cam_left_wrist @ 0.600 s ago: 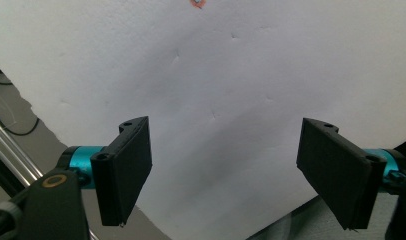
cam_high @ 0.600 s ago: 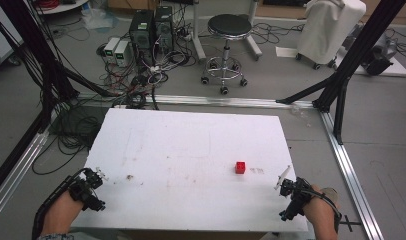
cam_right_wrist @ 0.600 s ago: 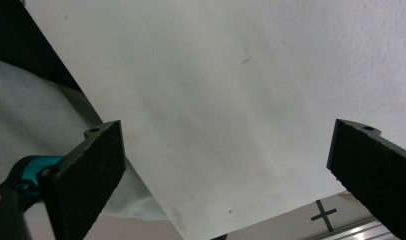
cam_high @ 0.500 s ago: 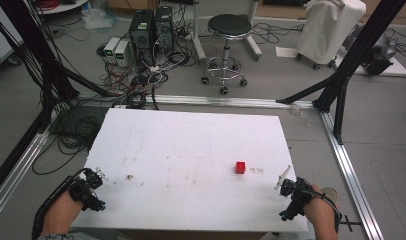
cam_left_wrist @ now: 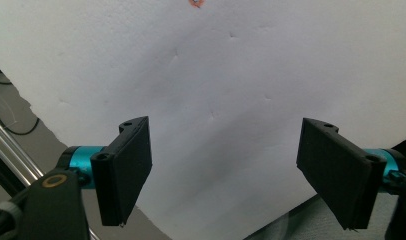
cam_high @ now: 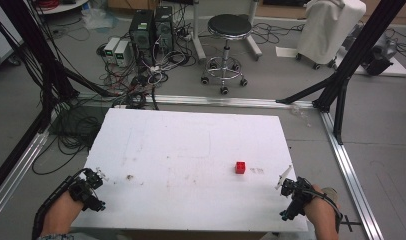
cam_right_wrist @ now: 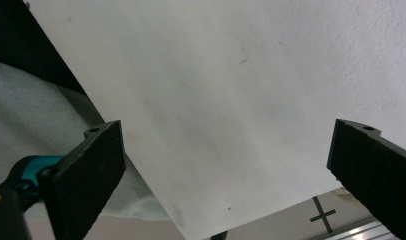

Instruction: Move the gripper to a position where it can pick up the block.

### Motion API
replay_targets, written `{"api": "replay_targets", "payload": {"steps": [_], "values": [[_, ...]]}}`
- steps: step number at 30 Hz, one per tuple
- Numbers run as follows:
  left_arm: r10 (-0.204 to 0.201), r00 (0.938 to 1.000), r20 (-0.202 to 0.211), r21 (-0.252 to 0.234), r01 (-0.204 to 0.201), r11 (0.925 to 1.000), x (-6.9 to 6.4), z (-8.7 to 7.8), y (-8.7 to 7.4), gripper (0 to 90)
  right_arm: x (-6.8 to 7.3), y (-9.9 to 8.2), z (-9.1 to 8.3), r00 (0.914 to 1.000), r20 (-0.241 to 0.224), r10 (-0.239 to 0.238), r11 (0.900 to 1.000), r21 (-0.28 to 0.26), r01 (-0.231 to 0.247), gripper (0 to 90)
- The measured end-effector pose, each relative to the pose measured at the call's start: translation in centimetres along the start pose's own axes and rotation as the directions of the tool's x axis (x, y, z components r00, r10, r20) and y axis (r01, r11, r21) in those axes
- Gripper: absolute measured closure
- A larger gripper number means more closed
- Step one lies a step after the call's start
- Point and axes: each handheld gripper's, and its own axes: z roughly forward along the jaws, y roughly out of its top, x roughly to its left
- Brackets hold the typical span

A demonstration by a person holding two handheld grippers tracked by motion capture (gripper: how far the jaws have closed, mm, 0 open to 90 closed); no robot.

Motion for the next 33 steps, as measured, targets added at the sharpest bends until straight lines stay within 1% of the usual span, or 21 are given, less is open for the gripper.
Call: {"api": "replay_targets", "payload": {"steps": [13,14,18,20,23,26,28,33], "values": [[-0.004,1.0000,0.006,-0.004,0.004,1.0000,-0.1,0.0,0.0,22.3,0.0,-0.1,-0.2,1.0000,0.003,0.000,0.9999,-0.014,0.000,1.6],[-0.004,1.0000,0.006,-0.004,0.004,1.0000,-0.1,0.0,0.0,22.3,0.0,-0.2,-0.3,1.0000,-0.004,0.004,0.9998,-0.018,-0.004,1.6],[-0.002,1.0000,0.009,-0.002,0.002,1.0000,-0.1,0.0,0.0,22.3,0.0,-0.3,-0.6,1.0000,0.000,0.000,0.9999,-0.017,0.000,1.6],[-0.007,0.9999,0.010,-0.005,0.007,1.0000,-0.1,0.0,0.0,22.3,0.0,-0.5,-1.0,1.0000,0.003,0.005,0.9993,-0.038,-0.005,1.6],[-0.011,0.9999,0.009,-0.009,0.011,0.9999,0.0,0.0,-0.1,22.3,0.0,-0.7,-1.3,1.0000,-0.002,0.006,0.9989,-0.046,-0.006,1.6],[-0.009,0.9999,0.013,-0.008,0.010,0.9999,0.0,0.0,0.0,22.3,0.0,-0.7,-1.6,1.0000,-0.002,-0.001,0.9985,-0.056,0.001,1.6],[-0.009,0.9999,0.013,-0.008,0.009,0.9999,0.0,0.0,0.0,22.3,0.0,-0.6,-2.1,0.9999,-0.005,-0.014,0.9981,-0.059,0.014,1.6],[-0.014,0.9998,0.018,-0.011,0.014,0.9998,0.2,-0.1,0.0,22.3,-0.1,-0.4,-3.0,0.9995,0.004,-0.032,0.9983,-0.049,0.033,1.6]]}}
